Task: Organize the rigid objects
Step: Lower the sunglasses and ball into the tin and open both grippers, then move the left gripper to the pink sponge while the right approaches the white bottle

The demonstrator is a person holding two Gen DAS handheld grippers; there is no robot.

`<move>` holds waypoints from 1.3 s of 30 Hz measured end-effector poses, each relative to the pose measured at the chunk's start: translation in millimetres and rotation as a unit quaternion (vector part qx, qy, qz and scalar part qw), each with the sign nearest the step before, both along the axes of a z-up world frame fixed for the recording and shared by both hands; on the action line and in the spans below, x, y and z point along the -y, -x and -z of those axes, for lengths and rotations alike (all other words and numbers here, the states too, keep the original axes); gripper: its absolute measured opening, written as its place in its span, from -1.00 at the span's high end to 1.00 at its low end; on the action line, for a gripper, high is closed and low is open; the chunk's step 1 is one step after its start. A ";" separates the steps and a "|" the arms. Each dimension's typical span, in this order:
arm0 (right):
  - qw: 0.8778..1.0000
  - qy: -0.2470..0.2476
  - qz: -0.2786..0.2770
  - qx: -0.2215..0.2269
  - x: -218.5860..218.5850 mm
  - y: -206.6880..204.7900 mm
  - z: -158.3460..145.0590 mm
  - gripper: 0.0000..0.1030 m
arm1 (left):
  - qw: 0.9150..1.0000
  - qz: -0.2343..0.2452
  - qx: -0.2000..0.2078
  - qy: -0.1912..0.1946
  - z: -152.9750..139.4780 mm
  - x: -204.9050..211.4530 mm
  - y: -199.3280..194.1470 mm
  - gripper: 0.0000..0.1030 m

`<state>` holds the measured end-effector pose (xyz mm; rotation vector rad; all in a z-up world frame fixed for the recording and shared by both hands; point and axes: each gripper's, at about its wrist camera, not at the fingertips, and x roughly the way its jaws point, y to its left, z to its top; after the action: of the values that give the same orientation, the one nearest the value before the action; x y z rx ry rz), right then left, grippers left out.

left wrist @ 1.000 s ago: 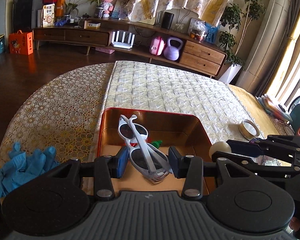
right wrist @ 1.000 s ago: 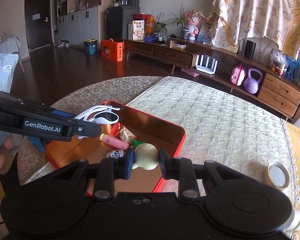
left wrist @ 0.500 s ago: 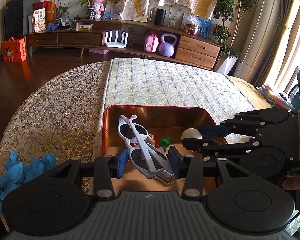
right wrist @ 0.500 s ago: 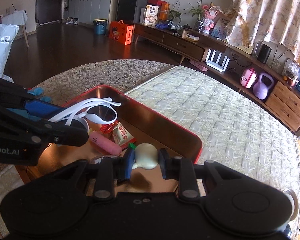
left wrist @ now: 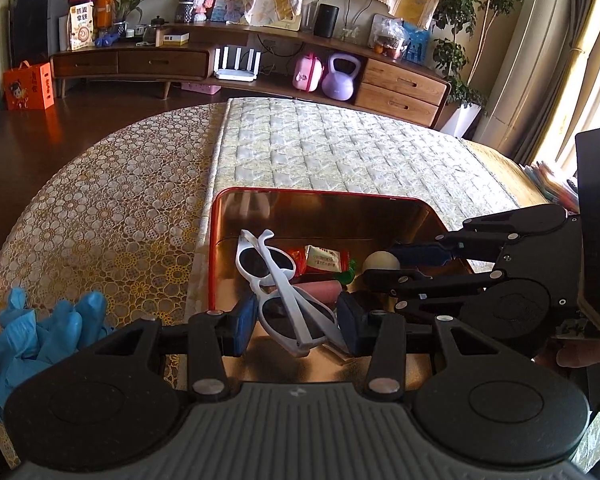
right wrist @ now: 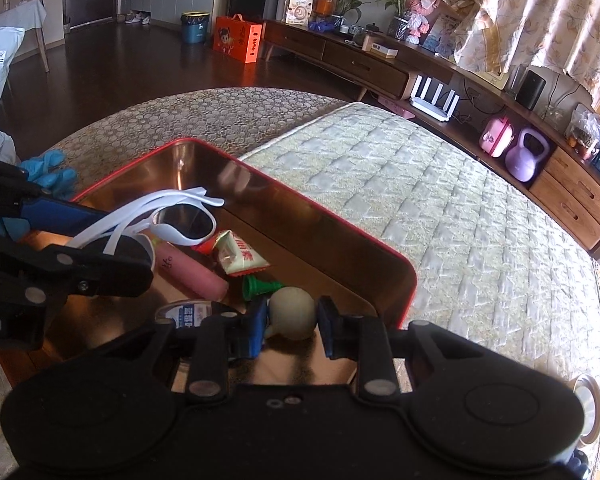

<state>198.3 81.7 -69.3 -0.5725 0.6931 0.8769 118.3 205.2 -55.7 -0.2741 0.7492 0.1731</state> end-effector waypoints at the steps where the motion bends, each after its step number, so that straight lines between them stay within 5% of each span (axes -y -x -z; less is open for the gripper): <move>1: 1.000 0.000 0.001 -0.001 0.0 -0.2 0.3 0.47 | 1.000 0.001 0.000 0.000 0.3 0.3 -0.4 0.17; 15: 1.000 -0.020 -0.006 -0.008 22.4 16.3 -13.4 0.29 | 0.999 0.005 -0.032 -0.022 1.3 7.0 -12.6 0.16; 20: 0.999 -0.041 -0.006 -0.011 38.0 23.4 -26.6 0.20 | 0.999 0.006 -0.033 -0.026 0.2 10.6 -11.8 -0.03; 27: 0.997 -0.074 -0.001 -0.021 56.5 35.0 -44.6 0.13 | 0.999 0.004 -0.025 -0.028 -8.1 16.9 -3.6 -0.10; 31: 0.995 -0.095 0.003 -0.027 70.7 44.6 -55.2 -0.07 | 1.000 0.005 -0.010 -0.030 -17.8 23.1 5.1 -0.27; 39: 0.990 -0.133 0.021 -0.030 103.9 69.5 -71.8 -0.26 | 0.999 0.026 0.013 -0.038 -39.1 48.4 18.9 -0.27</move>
<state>128.8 -22.2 2.5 -0.2936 0.6272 0.9331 99.4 156.8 -16.6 -0.1841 0.7216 0.1481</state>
